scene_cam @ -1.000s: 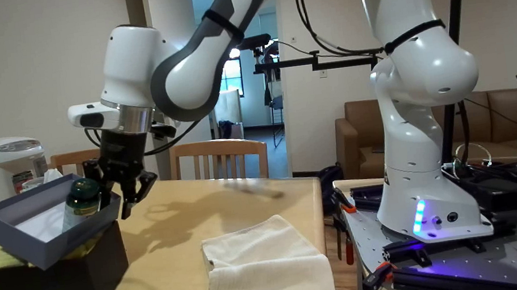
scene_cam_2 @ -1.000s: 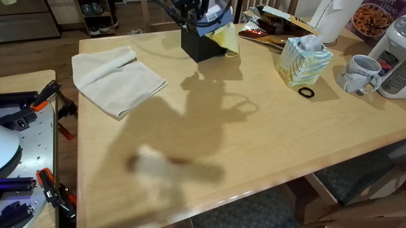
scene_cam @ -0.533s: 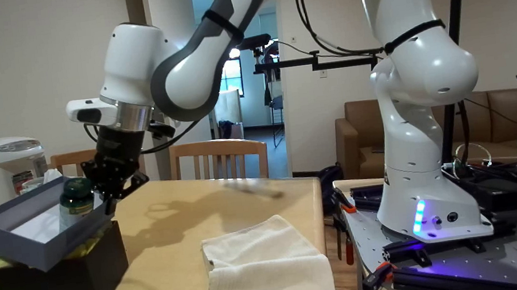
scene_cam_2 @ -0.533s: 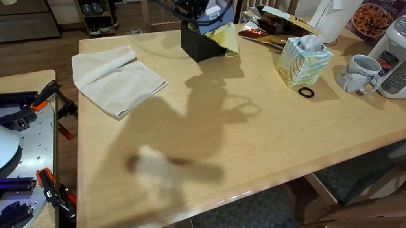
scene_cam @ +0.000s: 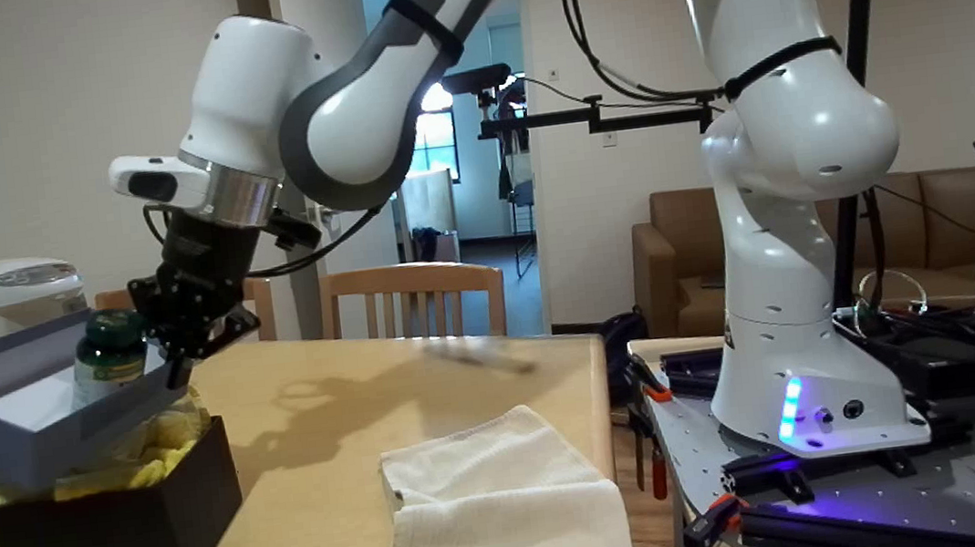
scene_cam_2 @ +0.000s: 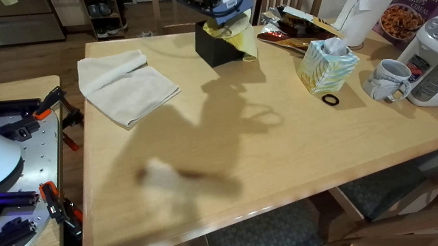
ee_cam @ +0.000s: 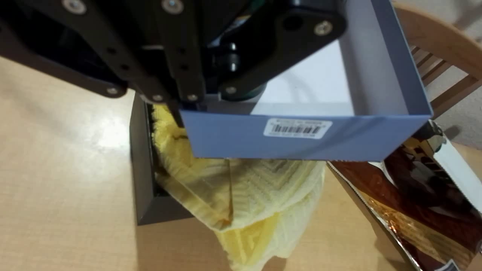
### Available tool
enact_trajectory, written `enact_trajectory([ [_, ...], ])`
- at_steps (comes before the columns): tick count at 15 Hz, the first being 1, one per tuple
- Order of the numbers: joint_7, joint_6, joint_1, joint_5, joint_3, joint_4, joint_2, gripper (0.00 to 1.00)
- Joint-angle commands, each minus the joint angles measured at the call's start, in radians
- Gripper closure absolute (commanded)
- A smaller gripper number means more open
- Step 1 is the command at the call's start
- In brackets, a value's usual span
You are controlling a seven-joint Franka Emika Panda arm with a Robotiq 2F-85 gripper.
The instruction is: Pick up the grey object and put it on the table
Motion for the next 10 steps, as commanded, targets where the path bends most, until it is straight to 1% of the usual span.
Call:
enact_trajectory([
  [1, 0.088, -0.033, -0.016, 0.037, 0.002, -0.055, -0.106, 0.99],
  [2, 0.09, -0.05, -0.02, 0.09, 0.006, -0.068, -0.129, 0.99],
  [4, 0.168, -0.144, -0.02, 0.104, -0.013, -0.092, -0.187, 0.99],
  [5, 0.148, -0.175, -0.031, 0.16, -0.003, -0.106, -0.21, 0.99],
  [7, 0.159, -0.276, -0.027, 0.232, -0.021, -0.127, -0.261, 0.99],
  [10, 0.194, -0.374, -0.016, 0.301, -0.059, -0.164, -0.324, 0.99],
])
